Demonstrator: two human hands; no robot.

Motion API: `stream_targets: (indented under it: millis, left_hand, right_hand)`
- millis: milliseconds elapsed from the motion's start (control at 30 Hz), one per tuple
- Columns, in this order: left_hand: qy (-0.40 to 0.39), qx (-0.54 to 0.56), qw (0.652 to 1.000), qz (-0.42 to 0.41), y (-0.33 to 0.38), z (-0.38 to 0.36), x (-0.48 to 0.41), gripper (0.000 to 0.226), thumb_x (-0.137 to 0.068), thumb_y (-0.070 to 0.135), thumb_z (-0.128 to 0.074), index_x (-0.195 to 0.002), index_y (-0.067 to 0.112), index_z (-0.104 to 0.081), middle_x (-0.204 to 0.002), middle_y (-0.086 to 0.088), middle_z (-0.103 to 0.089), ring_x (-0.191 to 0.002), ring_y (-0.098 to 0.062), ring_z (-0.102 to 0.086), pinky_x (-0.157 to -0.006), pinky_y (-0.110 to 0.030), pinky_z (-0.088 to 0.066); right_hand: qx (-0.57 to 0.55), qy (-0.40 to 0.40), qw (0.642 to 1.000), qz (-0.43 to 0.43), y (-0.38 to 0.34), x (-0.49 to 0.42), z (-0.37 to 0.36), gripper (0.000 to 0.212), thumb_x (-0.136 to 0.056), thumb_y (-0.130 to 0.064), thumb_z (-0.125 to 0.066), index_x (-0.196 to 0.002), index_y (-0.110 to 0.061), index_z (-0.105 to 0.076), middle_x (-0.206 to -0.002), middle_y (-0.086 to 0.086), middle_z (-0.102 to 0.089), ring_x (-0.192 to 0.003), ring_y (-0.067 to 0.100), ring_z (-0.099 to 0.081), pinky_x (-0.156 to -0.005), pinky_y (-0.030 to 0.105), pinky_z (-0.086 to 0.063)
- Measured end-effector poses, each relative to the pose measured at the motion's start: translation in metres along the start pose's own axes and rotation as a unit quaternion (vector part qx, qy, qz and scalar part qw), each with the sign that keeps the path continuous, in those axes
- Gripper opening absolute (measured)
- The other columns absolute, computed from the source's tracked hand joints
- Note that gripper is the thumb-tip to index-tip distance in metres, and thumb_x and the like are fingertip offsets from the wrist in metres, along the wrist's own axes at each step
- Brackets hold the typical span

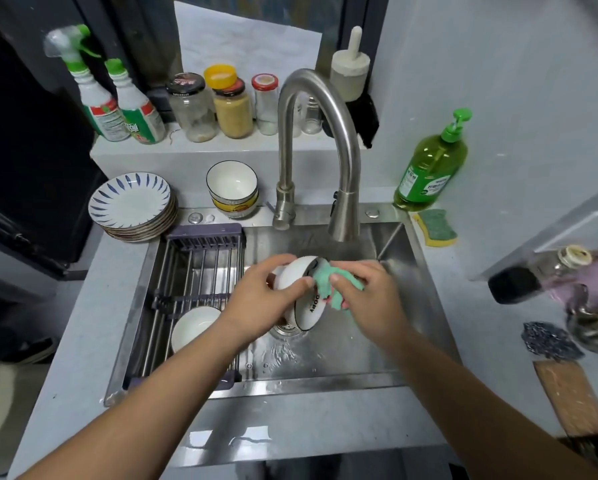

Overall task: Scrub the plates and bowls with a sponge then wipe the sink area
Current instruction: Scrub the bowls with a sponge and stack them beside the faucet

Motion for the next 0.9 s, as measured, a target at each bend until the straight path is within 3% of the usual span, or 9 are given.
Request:
stream_targets:
  millis: [133, 233, 333, 467, 567, 633, 733, 800, 900]
  left_hand:
    - [-0.009, 0.118, 0.991, 0.057, -0.008, -0.008, 0.002, 0.02, -0.089, 0.034, -0.078, -0.106, 0.041, -0.072, -0.09, -0.008, -0.056, -0.072, -0.015, -0.067, -0.069, -0.056, -0.064]
    - [0.005, 0.157, 0.985, 0.076, -0.014, -0.006, 0.001, 0.018, -0.091, 0.029, -0.077, -0.105, 0.039, -0.071, -0.082, -0.006, -0.054, -0.062, -0.007, -0.066, -0.071, -0.06, -0.063]
    - [0.006, 0.171, 0.981, 0.091, -0.023, -0.005, 0.0, 0.023, -0.09, 0.027, -0.078, -0.111, 0.033, -0.07, -0.083, -0.006, -0.06, -0.064, -0.009, -0.07, -0.071, -0.061, -0.063]
    - [0.028, 0.2, 0.974, 0.107, -0.034, -0.009, -0.001, 0.025, -0.09, 0.021, -0.079, -0.112, 0.028, -0.07, -0.083, -0.004, -0.066, -0.066, -0.013, -0.072, -0.07, -0.056, -0.064]
    - [0.043, 0.217, 0.968, 0.115, -0.042, -0.012, -0.002, 0.03, -0.089, 0.02, -0.079, -0.116, 0.027, -0.069, -0.074, -0.002, -0.066, -0.063, -0.015, -0.07, -0.066, -0.047, -0.065]
    - [0.047, 0.231, 0.964, 0.125, -0.048, -0.013, -0.004, 0.038, -0.088, 0.021, -0.08, -0.124, 0.026, -0.067, -0.083, -0.011, -0.068, -0.067, -0.019, -0.072, -0.067, -0.048, -0.065]
    - [0.056, 0.236, 0.962, 0.126, -0.05, -0.013, -0.007, 0.039, -0.087, 0.021, -0.081, -0.123, 0.027, -0.069, -0.096, -0.019, -0.062, -0.071, -0.023, -0.072, -0.066, -0.048, -0.065]
    - [0.056, 0.231, 0.963, 0.128, -0.049, -0.012, -0.009, 0.037, -0.087, 0.018, -0.08, -0.121, 0.027, -0.07, -0.092, -0.017, -0.061, -0.068, -0.021, -0.071, -0.063, -0.047, -0.064]
    - [0.04, 0.221, 0.965, 0.136, -0.051, -0.015, -0.009, 0.037, -0.087, 0.014, -0.081, -0.12, 0.024, -0.071, -0.082, -0.011, -0.065, -0.071, -0.025, -0.074, -0.07, -0.06, -0.063]
  right_hand:
    - [0.153, -0.079, 0.956, 0.237, -0.018, 0.01, -0.017, 0.021, -0.093, -0.011, -0.065, -0.112, -0.01, -0.074, -0.122, 0.004, -0.058, -0.117, 0.018, -0.056, -0.105, 0.012, -0.036]
    - [0.295, -0.166, 0.894, 0.294, -0.005, 0.019, -0.034, 0.033, -0.099, -0.022, -0.047, -0.121, -0.011, -0.069, -0.133, 0.001, -0.062, -0.134, 0.023, -0.048, -0.114, 0.034, -0.037]
    - [0.344, -0.203, 0.878, 0.265, 0.006, 0.027, -0.04, 0.045, -0.094, -0.027, -0.037, -0.128, -0.014, -0.065, -0.139, -0.002, -0.06, -0.13, 0.025, -0.05, -0.109, 0.043, -0.043]
    - [0.322, -0.286, 0.882, 0.19, 0.011, 0.037, -0.054, 0.068, -0.079, -0.027, -0.042, -0.146, -0.015, -0.048, -0.15, 0.002, -0.048, -0.142, 0.021, -0.038, -0.123, 0.037, -0.021]
    - [0.195, -0.323, 0.921, 0.099, 0.011, 0.042, -0.063, 0.068, -0.076, -0.022, -0.053, -0.144, -0.025, -0.045, -0.141, -0.006, -0.053, -0.132, 0.017, -0.045, -0.116, 0.043, -0.033]
    - [0.062, -0.331, 0.941, 0.024, 0.011, 0.042, -0.067, 0.066, -0.076, -0.021, -0.054, -0.141, -0.028, -0.048, -0.132, -0.009, -0.058, -0.122, 0.013, -0.054, -0.106, 0.041, -0.045]
    - [0.041, -0.323, 0.945, 0.039, 0.012, 0.042, -0.066, 0.065, -0.077, -0.021, -0.056, -0.142, -0.022, -0.049, -0.135, -0.008, -0.057, -0.127, 0.011, -0.052, -0.111, 0.042, -0.041]
    - [0.18, -0.33, 0.914, 0.156, 0.019, 0.04, -0.06, 0.063, -0.083, -0.025, -0.058, -0.145, -0.023, -0.047, -0.146, -0.007, -0.049, -0.141, 0.012, -0.039, -0.123, 0.046, -0.021]
    - [0.392, -0.334, 0.805, 0.294, 0.039, 0.027, -0.05, 0.071, -0.084, -0.032, -0.058, -0.153, -0.029, -0.037, -0.162, -0.007, -0.03, -0.154, 0.016, -0.011, -0.125, 0.048, 0.003]
Point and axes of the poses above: each hand's wrist, its own x-axis away from the middle knuckle, its own z-axis out of the back of the hand, y = z × x, the point moved 6 cm from there along -x, towards the middle knuckle
